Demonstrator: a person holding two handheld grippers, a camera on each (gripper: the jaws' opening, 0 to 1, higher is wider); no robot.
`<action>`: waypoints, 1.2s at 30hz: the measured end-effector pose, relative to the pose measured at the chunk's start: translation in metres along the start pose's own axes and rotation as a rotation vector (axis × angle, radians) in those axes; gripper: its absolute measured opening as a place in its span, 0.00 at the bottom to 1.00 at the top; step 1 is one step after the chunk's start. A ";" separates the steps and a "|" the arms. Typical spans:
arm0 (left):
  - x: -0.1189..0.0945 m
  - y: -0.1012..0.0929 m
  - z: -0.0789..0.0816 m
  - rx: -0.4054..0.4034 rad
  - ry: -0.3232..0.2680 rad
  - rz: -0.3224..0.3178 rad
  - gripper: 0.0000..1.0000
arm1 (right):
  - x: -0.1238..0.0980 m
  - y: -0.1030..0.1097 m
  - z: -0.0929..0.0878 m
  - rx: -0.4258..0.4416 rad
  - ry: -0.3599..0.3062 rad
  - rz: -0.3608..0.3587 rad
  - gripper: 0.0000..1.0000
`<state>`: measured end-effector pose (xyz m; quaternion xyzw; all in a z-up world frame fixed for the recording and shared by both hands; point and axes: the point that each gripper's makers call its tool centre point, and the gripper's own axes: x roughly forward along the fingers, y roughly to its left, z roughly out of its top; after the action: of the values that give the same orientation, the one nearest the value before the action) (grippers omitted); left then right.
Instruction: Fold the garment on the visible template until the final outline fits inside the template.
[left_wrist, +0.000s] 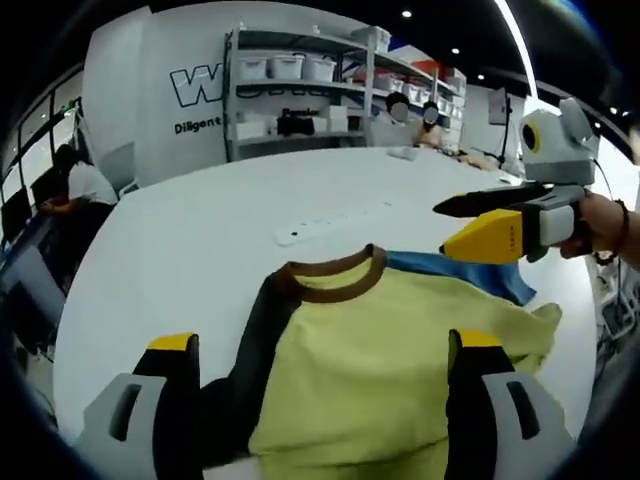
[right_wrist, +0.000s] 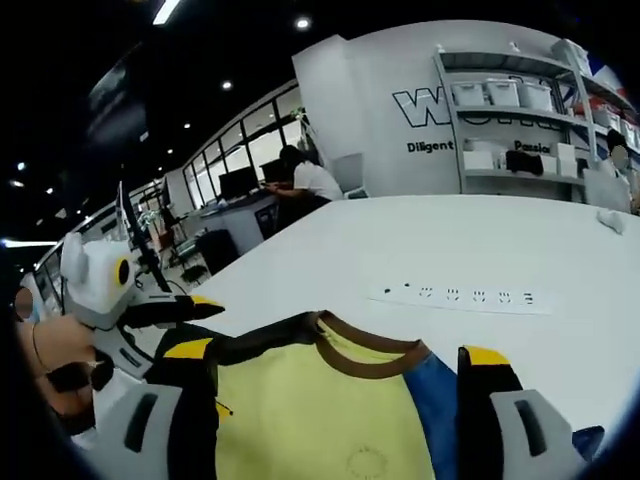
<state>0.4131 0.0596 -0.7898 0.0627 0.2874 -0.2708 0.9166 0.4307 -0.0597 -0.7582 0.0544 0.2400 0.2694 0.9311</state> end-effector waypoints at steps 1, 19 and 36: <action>-0.003 -0.002 0.000 0.003 -0.001 -0.001 0.99 | -0.004 0.001 -0.001 -0.003 0.002 0.000 0.99; -0.066 -0.042 -0.035 -0.023 -0.017 0.001 0.97 | -0.081 0.028 -0.038 -0.060 0.008 0.015 0.94; -0.114 -0.057 -0.077 -0.039 -0.040 0.083 0.79 | -0.138 0.038 -0.100 -0.049 0.069 0.005 0.94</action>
<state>0.2665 0.0844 -0.7871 0.0512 0.2716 -0.2280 0.9336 0.2625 -0.1031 -0.7795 0.0229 0.2652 0.2791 0.9226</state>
